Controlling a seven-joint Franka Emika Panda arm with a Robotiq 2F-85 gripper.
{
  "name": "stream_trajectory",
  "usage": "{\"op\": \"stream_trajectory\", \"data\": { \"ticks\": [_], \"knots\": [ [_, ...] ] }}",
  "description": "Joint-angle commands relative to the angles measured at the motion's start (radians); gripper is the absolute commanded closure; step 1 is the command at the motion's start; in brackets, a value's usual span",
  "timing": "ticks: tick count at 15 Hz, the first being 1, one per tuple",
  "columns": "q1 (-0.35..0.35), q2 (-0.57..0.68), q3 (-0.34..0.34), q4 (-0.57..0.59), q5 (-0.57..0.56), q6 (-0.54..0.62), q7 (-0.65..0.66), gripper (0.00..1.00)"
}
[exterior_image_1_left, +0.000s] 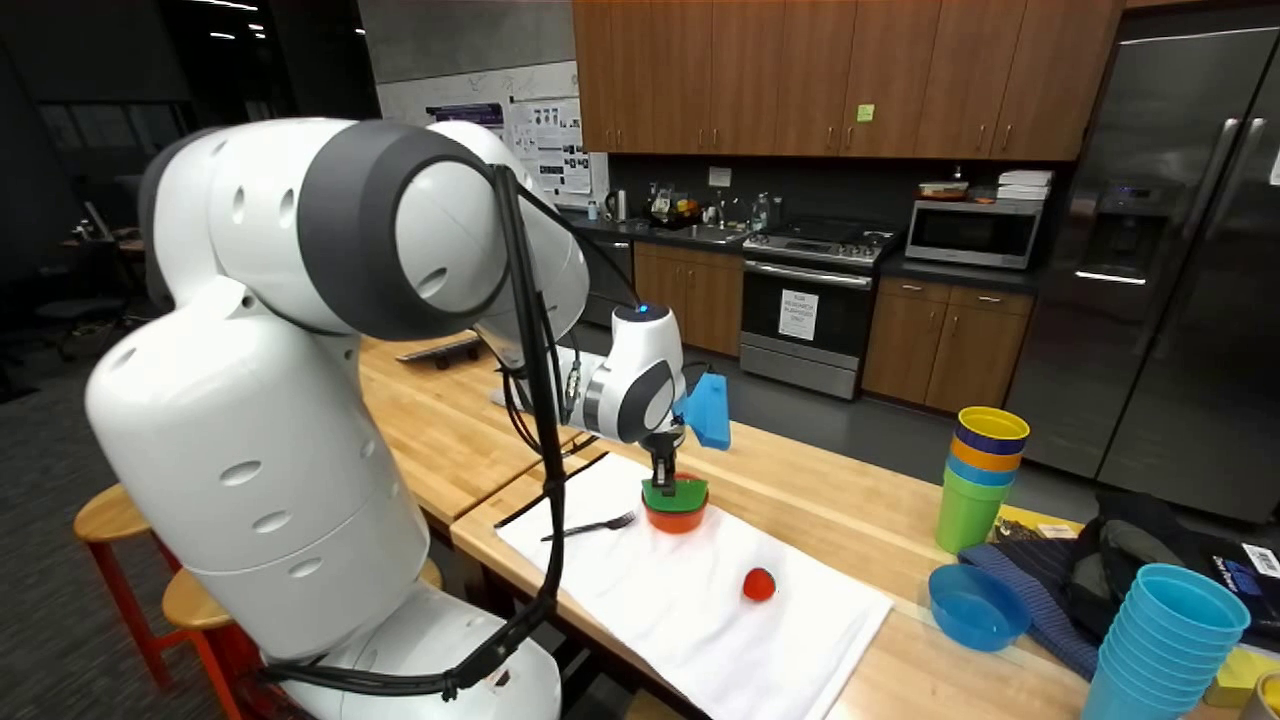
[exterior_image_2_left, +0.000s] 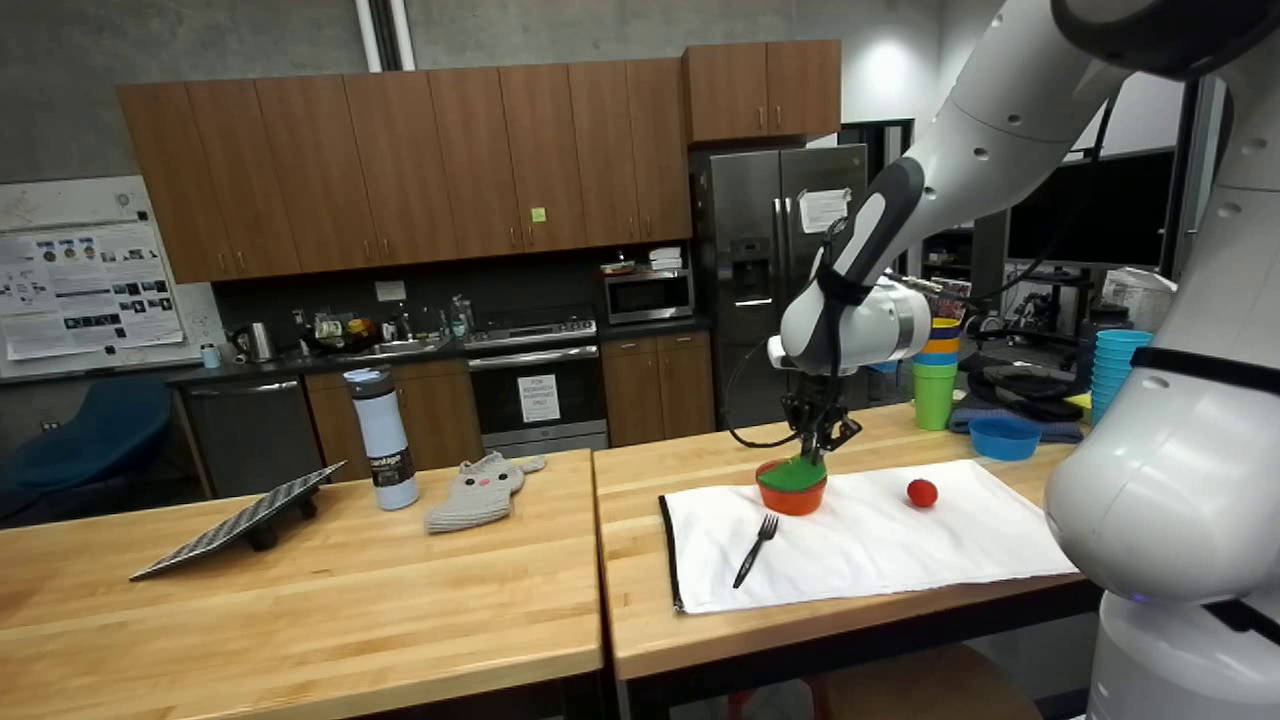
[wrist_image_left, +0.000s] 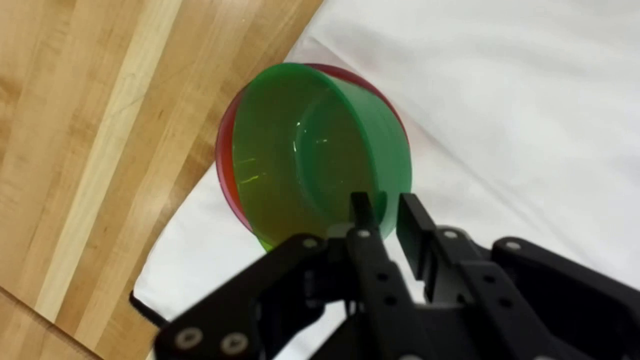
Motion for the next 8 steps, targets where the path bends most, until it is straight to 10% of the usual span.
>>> {"op": "stream_trajectory", "data": {
  "ticks": [1, 7, 8],
  "knots": [
    [0.007, 0.000, -0.007, 0.000, -0.005, -0.001, 0.005, 0.72],
    [0.007, 0.000, -0.007, 0.000, -0.005, -0.001, 0.005, 0.67],
    [0.007, 0.000, -0.007, 0.000, -0.005, -0.001, 0.005, 0.42]
  ]
}}
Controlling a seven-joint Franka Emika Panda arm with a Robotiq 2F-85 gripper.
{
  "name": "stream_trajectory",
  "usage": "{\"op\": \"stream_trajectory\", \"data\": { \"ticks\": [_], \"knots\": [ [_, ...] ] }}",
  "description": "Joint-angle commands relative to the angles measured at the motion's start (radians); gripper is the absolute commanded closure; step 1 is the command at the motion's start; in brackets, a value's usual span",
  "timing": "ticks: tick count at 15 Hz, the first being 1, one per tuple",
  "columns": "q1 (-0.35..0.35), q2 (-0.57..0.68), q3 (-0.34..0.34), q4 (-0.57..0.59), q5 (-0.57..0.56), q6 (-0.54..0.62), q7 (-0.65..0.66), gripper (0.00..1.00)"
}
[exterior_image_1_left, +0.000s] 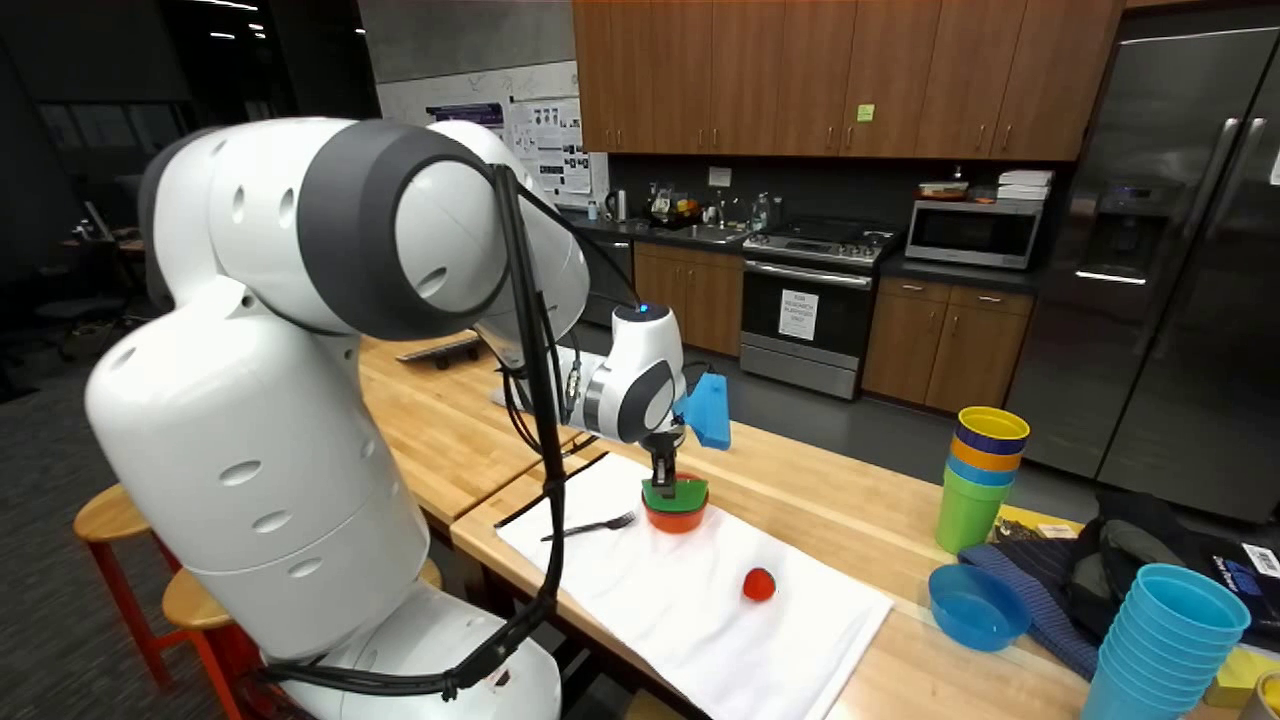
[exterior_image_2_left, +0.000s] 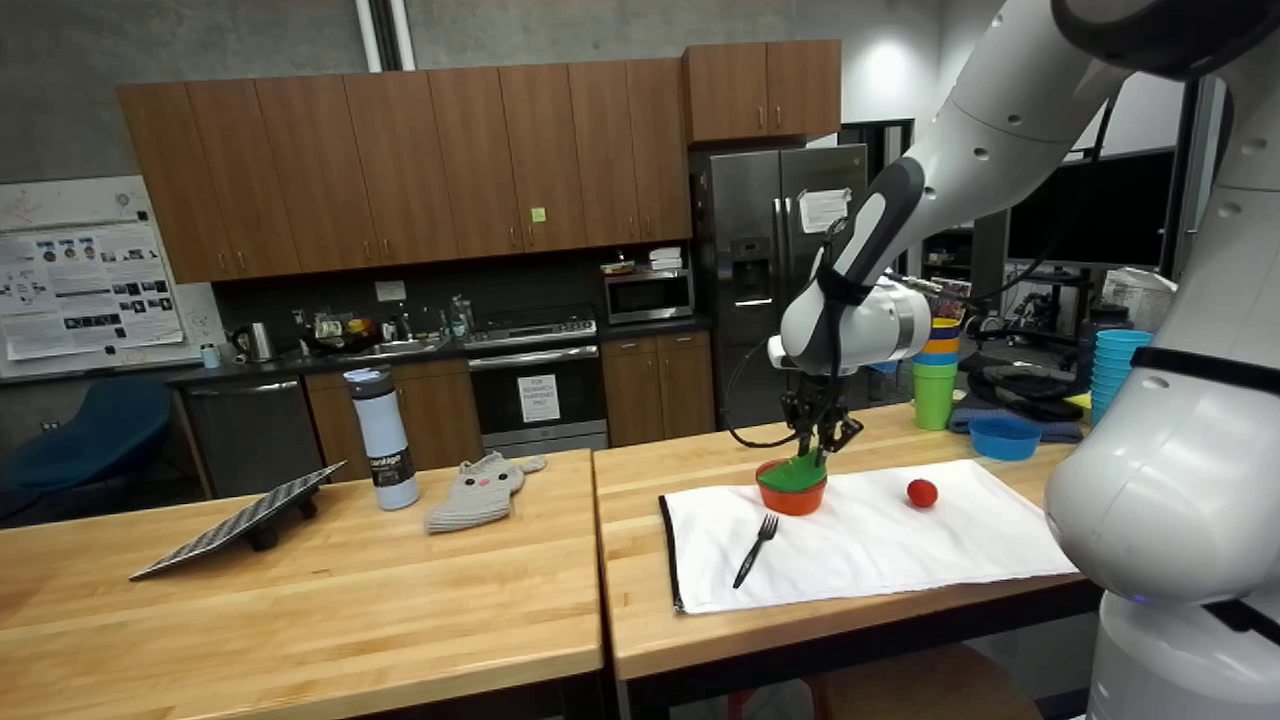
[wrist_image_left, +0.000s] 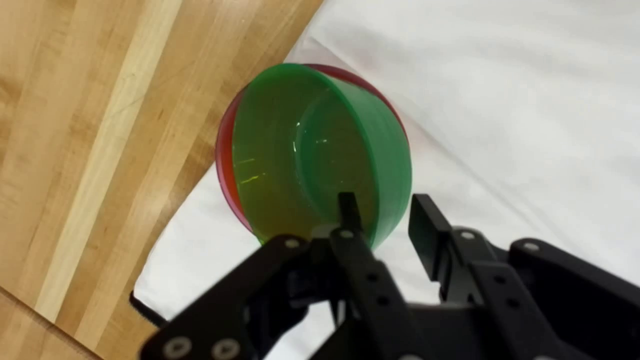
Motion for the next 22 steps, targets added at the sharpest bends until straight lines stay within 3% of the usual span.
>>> {"op": "stream_trajectory", "data": {
  "ticks": [1, 5, 6, 7, 9, 13, 14, 22],
  "knots": [
    [0.021, -0.003, -0.017, 0.003, 0.032, -0.018, -0.030, 0.41],
    [0.022, -0.001, -0.018, 0.008, 0.055, -0.029, -0.029, 0.19],
    [0.025, -0.001, -0.019, 0.008, 0.065, -0.029, -0.035, 0.62],
    [0.024, -0.001, -0.019, 0.008, 0.068, -0.028, -0.035, 0.58],
    [0.026, 0.000, -0.020, 0.009, 0.077, -0.030, -0.037, 0.63],
    [0.024, 0.002, -0.020, 0.009, 0.083, -0.030, -0.041, 0.95],
    [0.024, 0.003, -0.020, 0.009, 0.083, -0.029, -0.042, 1.00],
    [0.022, 0.001, -0.024, 0.010, 0.087, -0.036, -0.045, 0.99]
  ]
}}
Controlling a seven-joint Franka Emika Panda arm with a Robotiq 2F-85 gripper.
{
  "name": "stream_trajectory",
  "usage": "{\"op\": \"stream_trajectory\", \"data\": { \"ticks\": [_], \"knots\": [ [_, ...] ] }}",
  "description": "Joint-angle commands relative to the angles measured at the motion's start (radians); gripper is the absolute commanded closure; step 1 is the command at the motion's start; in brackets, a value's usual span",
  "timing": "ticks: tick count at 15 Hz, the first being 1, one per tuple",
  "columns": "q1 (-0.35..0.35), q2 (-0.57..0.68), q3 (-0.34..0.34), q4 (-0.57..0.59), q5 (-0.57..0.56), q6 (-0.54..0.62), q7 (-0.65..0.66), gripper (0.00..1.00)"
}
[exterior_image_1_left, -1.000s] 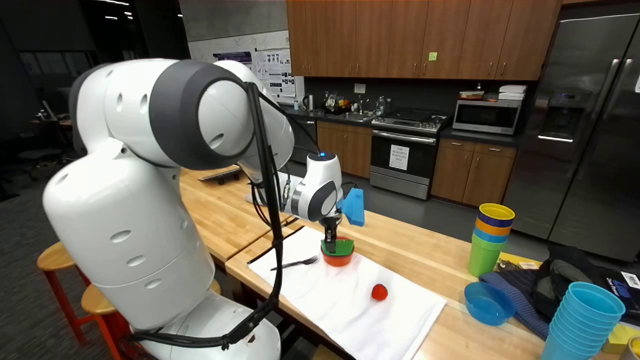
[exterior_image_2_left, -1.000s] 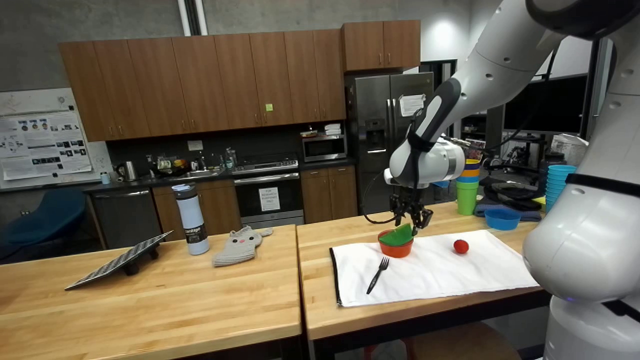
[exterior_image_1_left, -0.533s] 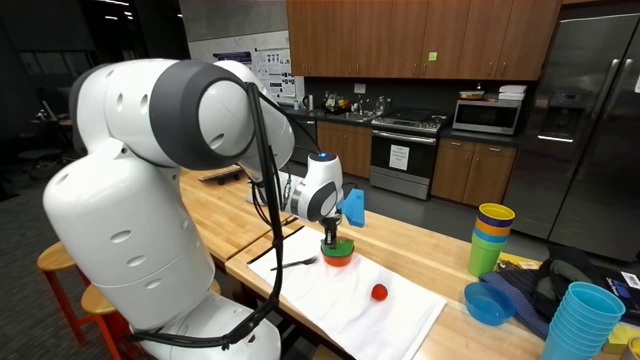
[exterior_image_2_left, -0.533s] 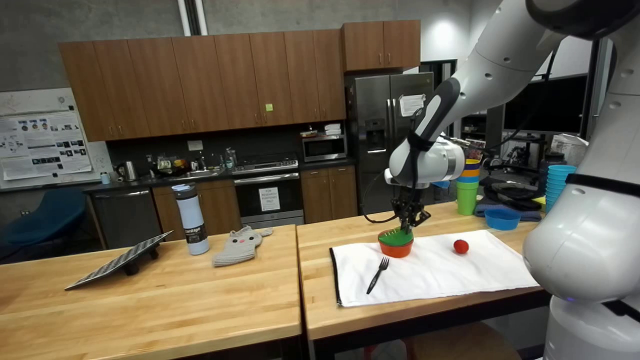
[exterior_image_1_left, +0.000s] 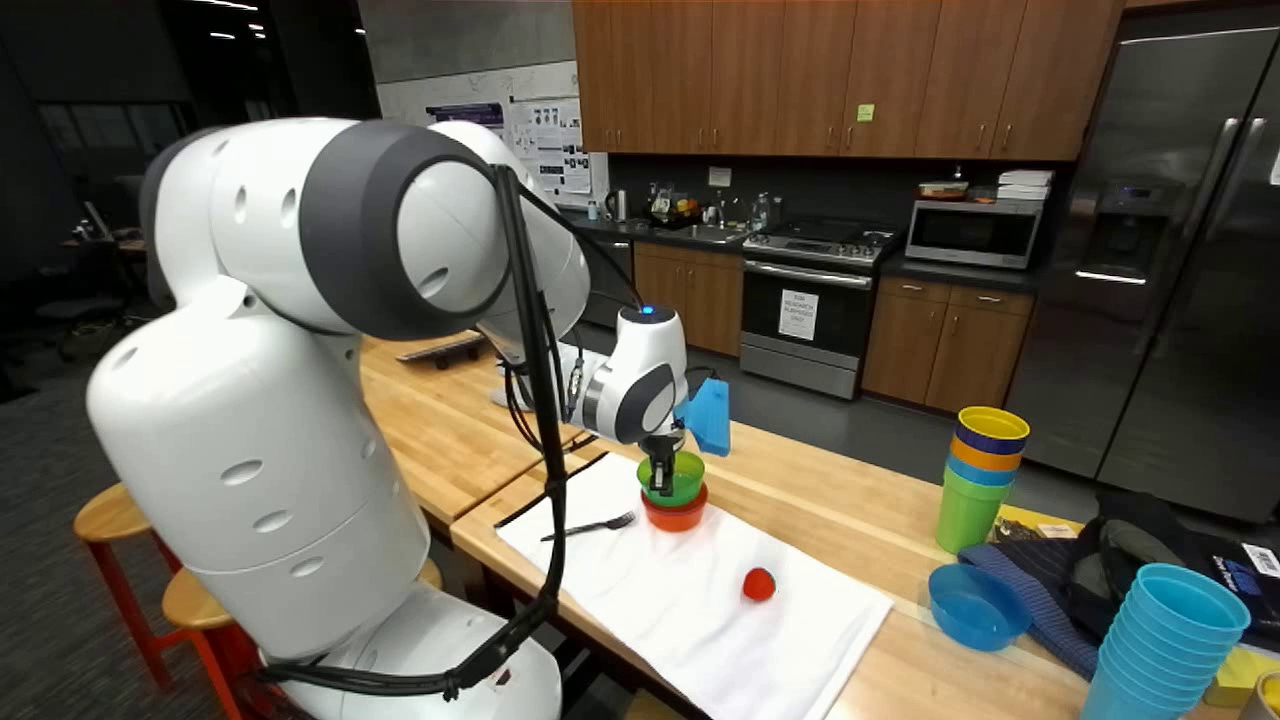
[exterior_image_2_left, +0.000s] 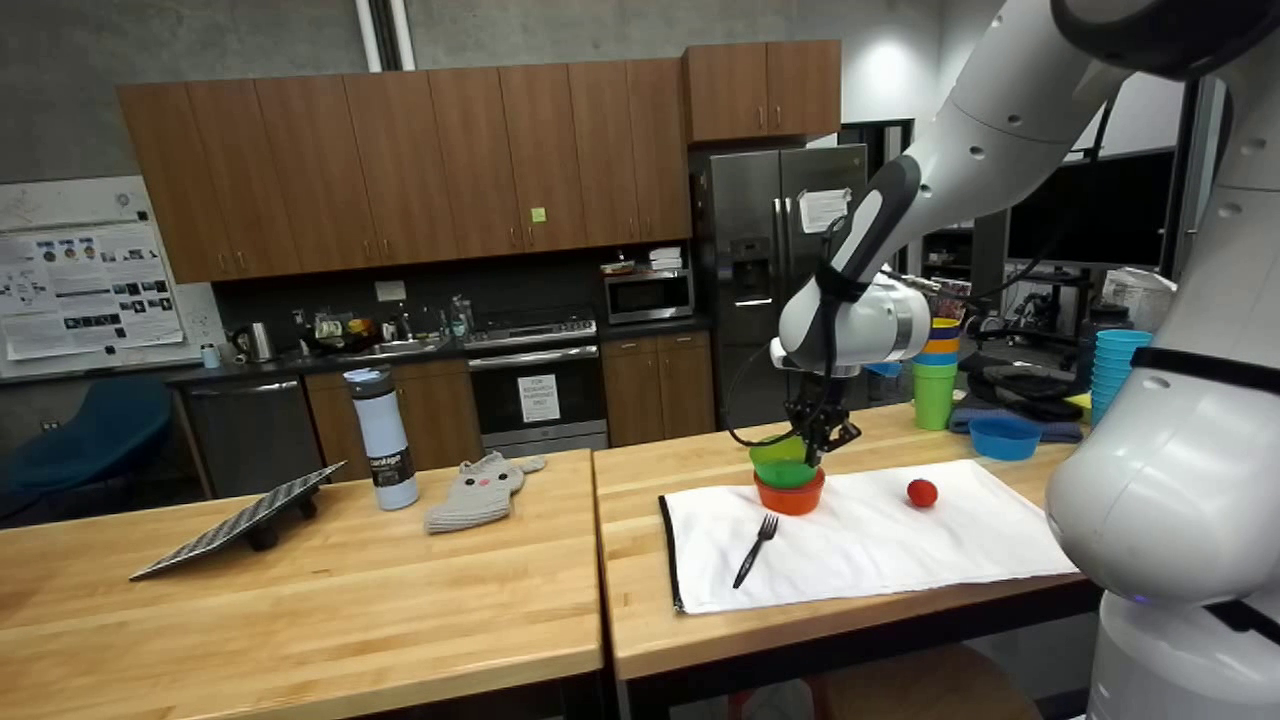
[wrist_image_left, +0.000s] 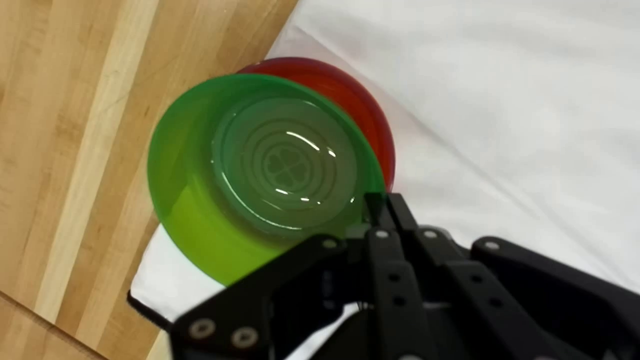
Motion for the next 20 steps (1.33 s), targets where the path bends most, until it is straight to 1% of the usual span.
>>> {"op": "stream_trajectory", "data": {
  "ticks": [1, 4, 6, 7, 8, 9, 10, 12, 17, 18, 19, 20],
  "knots": [
    [0.011, 0.000, -0.016, 0.009, 0.022, -0.009, -0.023, 0.99],
    [0.006, 0.017, -0.030, 0.025, 0.034, -0.014, -0.027, 0.99],
    [-0.004, 0.030, -0.035, 0.032, 0.020, 0.005, -0.021, 0.99],
    [-0.006, 0.032, -0.035, 0.036, 0.013, 0.005, -0.017, 0.71],
    [-0.022, 0.039, -0.028, 0.042, -0.029, 0.001, 0.016, 0.71],
    [-0.011, 0.021, -0.026, 0.020, -0.006, -0.001, 0.004, 0.91],
    [-0.015, 0.026, -0.026, 0.024, -0.010, -0.001, 0.005, 0.85],
    [-0.018, 0.033, -0.025, 0.029, -0.011, -0.001, 0.005, 0.72],
    [-0.019, 0.037, -0.024, 0.033, -0.011, -0.001, 0.005, 0.71],
    [-0.016, 0.036, -0.027, 0.034, 0.002, -0.006, -0.006, 0.46],
    [-0.013, 0.036, -0.025, 0.032, 0.008, -0.004, -0.004, 0.45],
    [-0.013, 0.037, -0.026, 0.029, 0.015, 0.008, -0.009, 0.40]
  ]
}}
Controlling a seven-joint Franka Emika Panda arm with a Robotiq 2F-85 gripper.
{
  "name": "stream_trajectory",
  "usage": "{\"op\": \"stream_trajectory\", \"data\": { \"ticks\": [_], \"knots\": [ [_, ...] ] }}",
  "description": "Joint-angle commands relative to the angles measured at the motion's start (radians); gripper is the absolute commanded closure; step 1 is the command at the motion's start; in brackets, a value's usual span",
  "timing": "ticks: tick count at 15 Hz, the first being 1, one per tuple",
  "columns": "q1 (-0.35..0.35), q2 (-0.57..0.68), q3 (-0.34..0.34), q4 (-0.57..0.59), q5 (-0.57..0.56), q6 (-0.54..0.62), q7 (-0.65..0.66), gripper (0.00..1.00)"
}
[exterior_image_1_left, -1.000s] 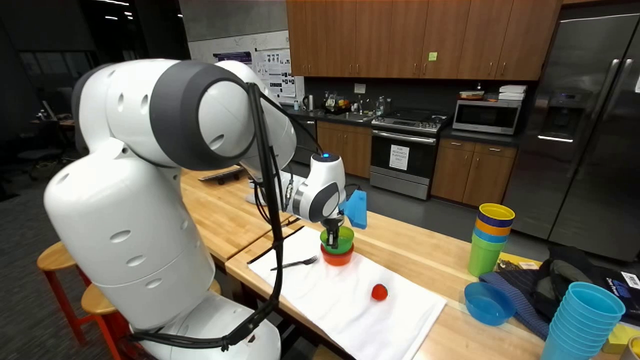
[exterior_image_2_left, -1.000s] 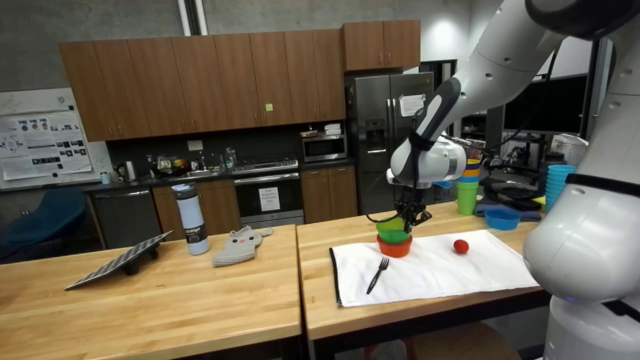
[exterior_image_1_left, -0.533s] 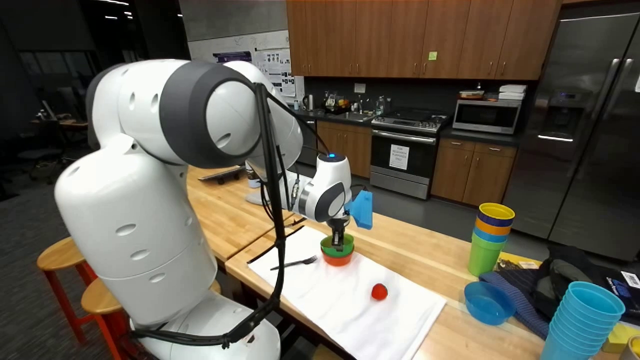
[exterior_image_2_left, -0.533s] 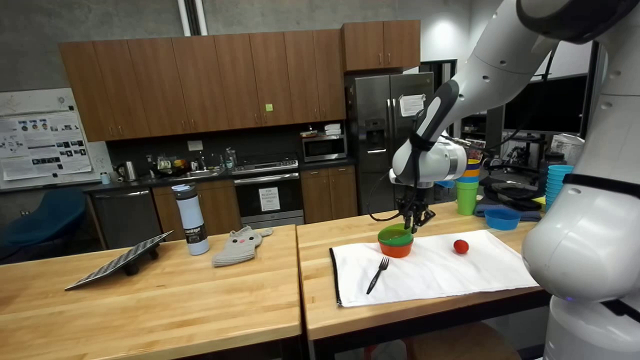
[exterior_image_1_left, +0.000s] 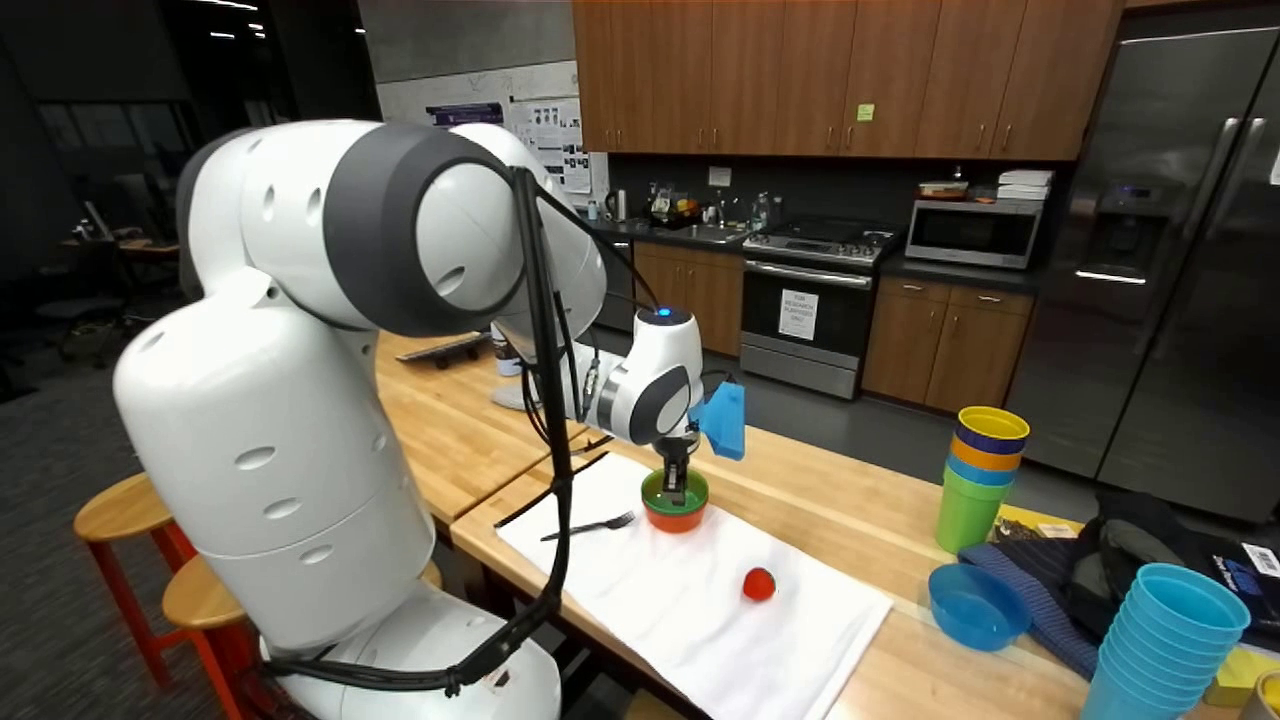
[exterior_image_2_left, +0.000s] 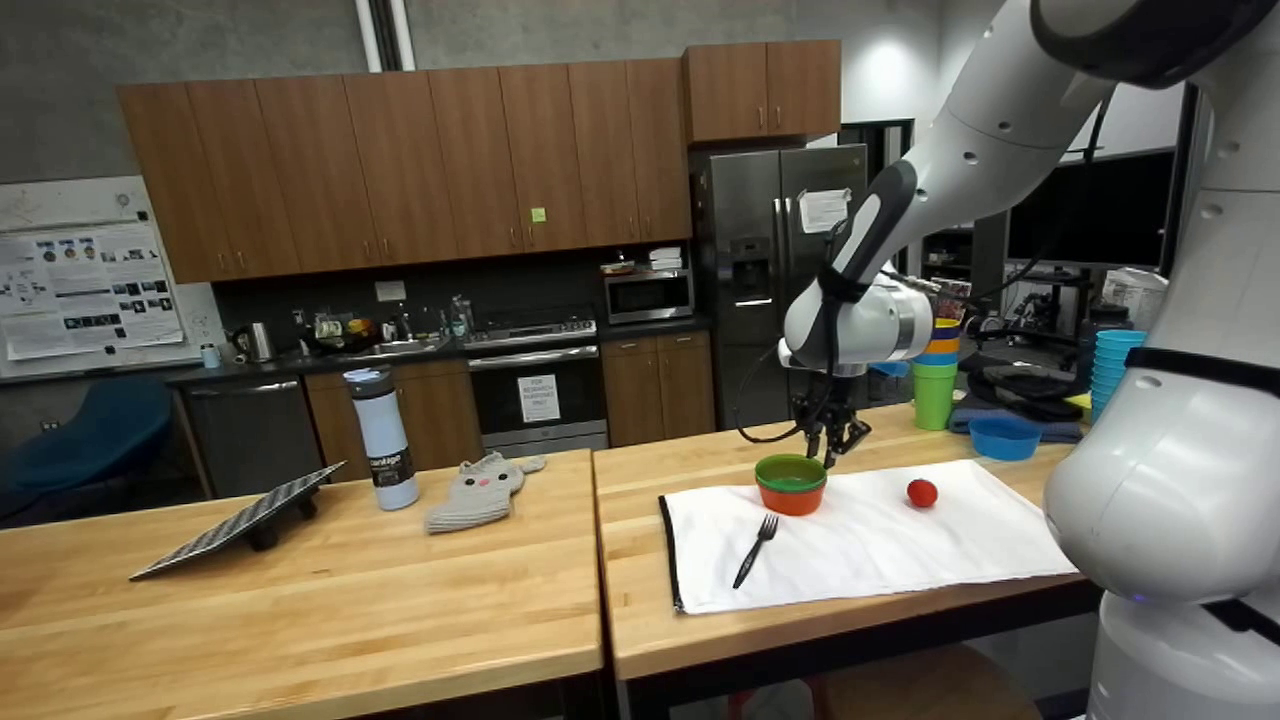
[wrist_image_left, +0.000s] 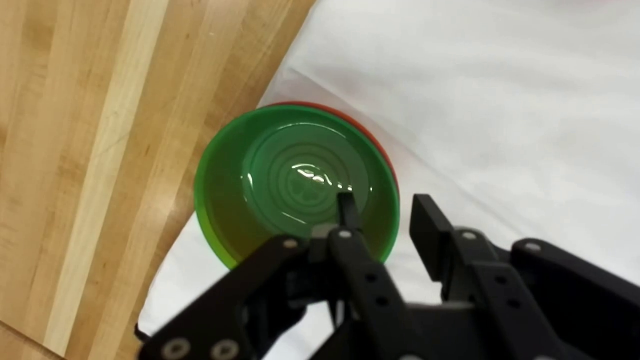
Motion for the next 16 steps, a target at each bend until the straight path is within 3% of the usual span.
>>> {"op": "stream_trajectory", "data": {
  "ticks": [1, 6, 16],
  "knots": [
    [-0.002, -0.002, 0.000, -0.001, 0.019, 0.007, -0.011, 0.35],
    [-0.019, -0.011, -0.037, 0.032, 0.102, 0.012, -0.017, 0.02],
    [-0.151, -0.034, -0.233, 0.153, 0.333, 0.022, -0.014, 0.00]
  ]
}}
